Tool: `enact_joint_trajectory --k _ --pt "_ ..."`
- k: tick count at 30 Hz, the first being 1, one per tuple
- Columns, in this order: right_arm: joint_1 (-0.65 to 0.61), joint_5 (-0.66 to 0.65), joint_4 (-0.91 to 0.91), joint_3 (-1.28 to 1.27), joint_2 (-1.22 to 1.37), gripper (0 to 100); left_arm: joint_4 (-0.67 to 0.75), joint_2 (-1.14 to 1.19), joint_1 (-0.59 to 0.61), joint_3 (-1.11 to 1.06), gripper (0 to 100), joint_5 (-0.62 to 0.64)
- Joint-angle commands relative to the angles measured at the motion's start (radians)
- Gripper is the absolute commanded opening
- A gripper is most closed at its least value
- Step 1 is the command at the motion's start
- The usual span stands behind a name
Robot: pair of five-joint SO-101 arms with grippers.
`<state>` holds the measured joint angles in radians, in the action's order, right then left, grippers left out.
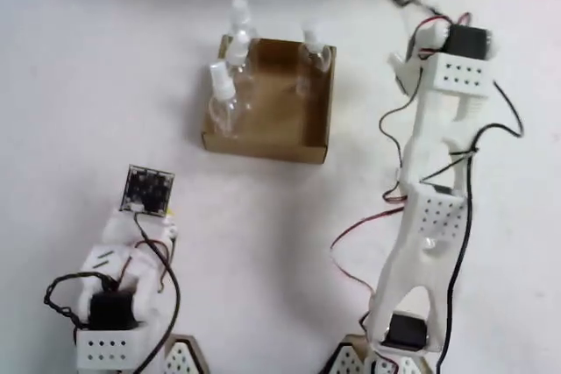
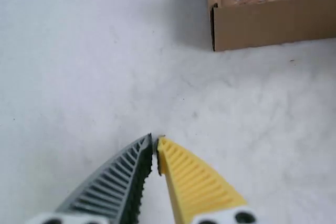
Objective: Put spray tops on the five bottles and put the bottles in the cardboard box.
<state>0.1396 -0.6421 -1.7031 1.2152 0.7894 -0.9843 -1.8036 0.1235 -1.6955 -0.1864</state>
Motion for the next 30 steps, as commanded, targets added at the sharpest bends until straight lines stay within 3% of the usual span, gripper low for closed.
enact_joint_trajectory --k 1,11,19,30 --pt "0.012 0.084 -0.036 -0.170 -0.200 1.6 -0.011 -0.005 0.012 0.002 3 -0.009" --pt "-0.090 0.430 -0.030 -0.786 -0.650 1.6 -0.012 -0.005 0.012 0.002 3 -0.009" --pt "-0.280 0.790 -0.030 -1.042 -0.872 1.8 -0.014 -0.005 0.012 0.002 3 -0.009" --pt "-0.564 0.835 0.050 -1.290 -1.043 1.6 -0.014 -0.005 0.012 0.002 2 -0.009"
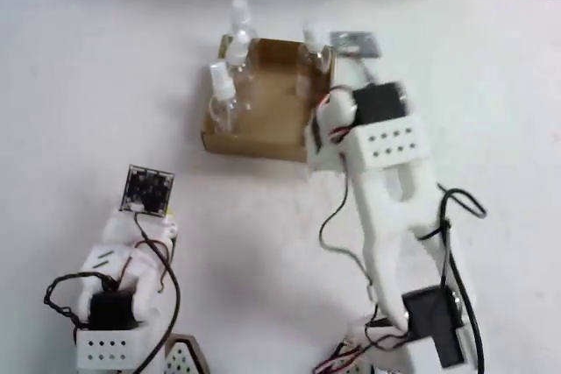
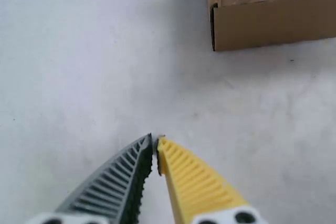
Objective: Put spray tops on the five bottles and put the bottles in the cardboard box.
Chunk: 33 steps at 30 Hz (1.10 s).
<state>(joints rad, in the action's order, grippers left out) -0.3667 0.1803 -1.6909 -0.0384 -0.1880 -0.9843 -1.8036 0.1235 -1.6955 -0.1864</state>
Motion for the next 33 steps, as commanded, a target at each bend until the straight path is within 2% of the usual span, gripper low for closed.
enact_joint_trajectory --k 1,12,15,17,23,28,30,33 --pt "-0.074 0.012 0.067 -0.064 -0.068 1.6 -0.014 -0.005 0.012 0.002 2 -0.009" --pt "-0.331 0.012 0.495 -0.496 -0.074 1.8 -0.014 -0.005 0.012 0.002 3 -0.009" --pt "-0.366 0.012 0.582 -0.562 -0.073 2.1 -0.011 -0.008 0.010 0.002 3 -0.003" --pt "-0.366 0.012 0.630 -0.597 -0.073 5.4 -0.009 -0.008 0.007 0.002 3 -0.002" --pt "-0.364 0.011 0.676 -0.638 -0.073 23.8 -0.009 -0.008 0.002 0.003 3 0.009" --pt "-0.360 0.002 0.667 -0.637 -0.084 29.6 -0.011 -0.010 -0.070 0.015 3 0.213" --pt "-0.329 -0.068 0.628 -0.615 -0.084 29.3 -0.014 -0.010 -0.119 0.015 3 0.295" --pt "-0.216 -0.161 0.552 -0.575 -0.084 26.9 -0.008 -0.010 -0.199 0.015 3 0.384"
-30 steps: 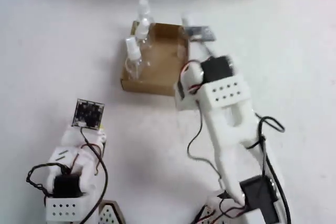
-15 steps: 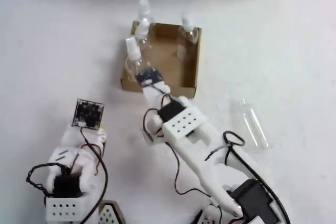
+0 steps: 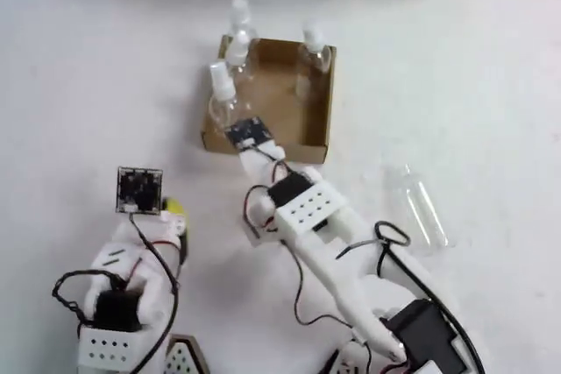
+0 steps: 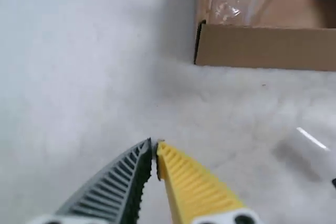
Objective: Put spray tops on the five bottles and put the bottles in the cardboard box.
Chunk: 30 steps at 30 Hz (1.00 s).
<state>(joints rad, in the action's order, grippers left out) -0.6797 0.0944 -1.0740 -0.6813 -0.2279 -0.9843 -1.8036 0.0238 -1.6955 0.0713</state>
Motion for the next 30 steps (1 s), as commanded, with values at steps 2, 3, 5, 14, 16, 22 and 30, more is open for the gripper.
enact_joint_trajectory --k 2,3,5,14,16,22,30 --pt "0.189 -0.087 -0.099 0.101 -0.044 22.4 -0.006 -0.010 -0.168 0.015 3 0.155" --pt "0.237 -0.086 -0.108 0.117 -0.044 19.7 -0.008 -0.010 -0.202 0.015 3 0.163" --pt "0.311 -0.086 -0.111 0.143 -0.044 13.8 -0.014 -0.010 -0.262 0.015 3 0.180" --pt "0.479 -0.075 -0.113 0.198 -0.044 1.5 -0.008 -0.008 -0.308 0.097 3 0.351" --pt "0.519 -0.077 -0.108 0.203 -0.044 1.6 -0.008 -0.005 -0.351 0.115 3 0.385" --pt "0.582 -0.077 -0.064 0.203 -0.044 1.6 -0.002 -0.002 -0.427 0.117 2 0.399" --pt "0.638 -0.077 -0.035 0.203 -0.044 1.6 0.006 -0.002 -0.432 0.118 2 0.400"
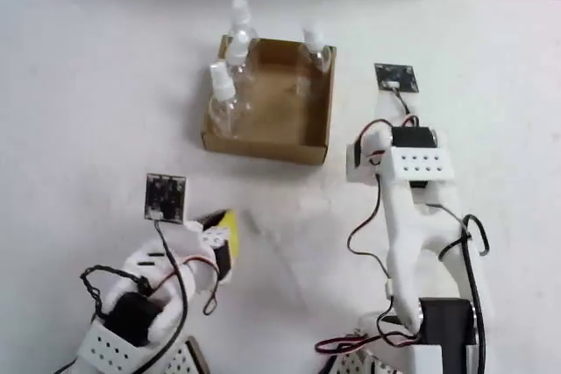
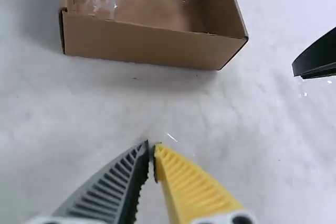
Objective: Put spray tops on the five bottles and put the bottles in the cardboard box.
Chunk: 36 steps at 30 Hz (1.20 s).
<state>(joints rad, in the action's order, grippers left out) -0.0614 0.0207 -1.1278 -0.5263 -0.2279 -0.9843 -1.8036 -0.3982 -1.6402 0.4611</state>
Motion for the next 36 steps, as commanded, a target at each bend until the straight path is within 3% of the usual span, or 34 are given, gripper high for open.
enact_joint_trajectory --k 1,13,24,29,36 --pt "0.024 -0.003 0.021 0.048 -0.044 1.6 0.015 -0.002 -0.010 0.063 2 0.011" --pt "0.068 -0.003 0.134 0.023 -0.031 1.6 0.012 0.022 -0.007 0.100 3 0.005" --pt "0.062 0.058 0.265 -0.058 -0.031 1.6 0.133 0.506 -0.002 0.278 3 0.032" --pt "0.071 0.060 0.262 -0.058 -0.031 1.6 0.104 0.648 -0.007 0.399 3 0.144" --pt "0.113 0.058 0.262 -0.060 -0.031 1.7 0.061 0.852 -0.005 0.554 3 0.166"
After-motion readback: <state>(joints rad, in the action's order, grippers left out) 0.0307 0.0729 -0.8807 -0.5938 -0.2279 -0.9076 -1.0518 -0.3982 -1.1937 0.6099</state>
